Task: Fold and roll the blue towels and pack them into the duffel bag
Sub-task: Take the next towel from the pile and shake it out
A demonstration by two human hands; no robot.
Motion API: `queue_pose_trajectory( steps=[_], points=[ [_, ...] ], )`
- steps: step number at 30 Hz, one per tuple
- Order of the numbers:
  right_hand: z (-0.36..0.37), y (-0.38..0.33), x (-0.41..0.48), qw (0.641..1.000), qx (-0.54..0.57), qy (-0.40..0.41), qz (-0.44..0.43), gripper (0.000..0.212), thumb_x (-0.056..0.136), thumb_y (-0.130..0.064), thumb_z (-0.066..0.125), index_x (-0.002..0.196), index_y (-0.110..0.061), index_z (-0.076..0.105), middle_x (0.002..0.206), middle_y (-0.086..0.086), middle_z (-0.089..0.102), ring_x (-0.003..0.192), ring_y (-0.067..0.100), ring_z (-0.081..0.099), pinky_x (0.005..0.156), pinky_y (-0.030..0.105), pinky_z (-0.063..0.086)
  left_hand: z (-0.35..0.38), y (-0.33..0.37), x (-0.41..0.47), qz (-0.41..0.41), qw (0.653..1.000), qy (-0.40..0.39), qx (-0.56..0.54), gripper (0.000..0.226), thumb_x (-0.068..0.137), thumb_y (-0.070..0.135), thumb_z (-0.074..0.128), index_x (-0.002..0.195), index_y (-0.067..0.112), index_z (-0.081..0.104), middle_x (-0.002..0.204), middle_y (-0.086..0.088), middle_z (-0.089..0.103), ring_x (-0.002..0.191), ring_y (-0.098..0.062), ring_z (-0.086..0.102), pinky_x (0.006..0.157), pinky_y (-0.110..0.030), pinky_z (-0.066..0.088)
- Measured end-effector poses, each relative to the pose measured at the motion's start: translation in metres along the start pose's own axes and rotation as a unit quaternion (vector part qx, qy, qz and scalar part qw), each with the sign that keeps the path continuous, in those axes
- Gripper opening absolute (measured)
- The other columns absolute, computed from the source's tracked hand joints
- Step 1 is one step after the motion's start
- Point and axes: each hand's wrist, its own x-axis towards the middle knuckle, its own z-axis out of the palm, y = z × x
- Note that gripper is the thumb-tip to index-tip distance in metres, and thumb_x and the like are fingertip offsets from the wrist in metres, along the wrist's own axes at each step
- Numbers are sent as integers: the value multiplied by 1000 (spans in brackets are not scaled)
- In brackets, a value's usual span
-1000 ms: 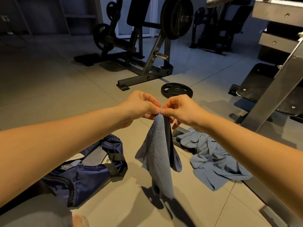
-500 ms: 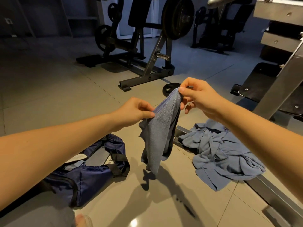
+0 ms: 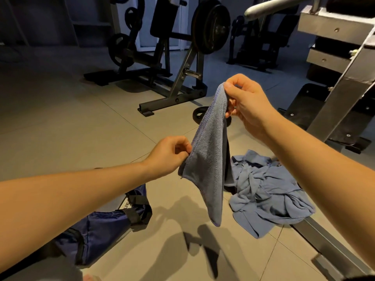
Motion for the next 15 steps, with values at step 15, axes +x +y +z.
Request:
queue_pose_trajectory(
  steps=[15],
  points=[
    [-17,-9,9,998,44,34,-10,12,103,-22,53,95,-15,59,82,4,59,65,11,50,55,23,49,14,-10,4,-74,997,-2,1,10,84,23,81,85,19,72,82,-3,75,83,-25,72,80,-48,59]
  ],
)
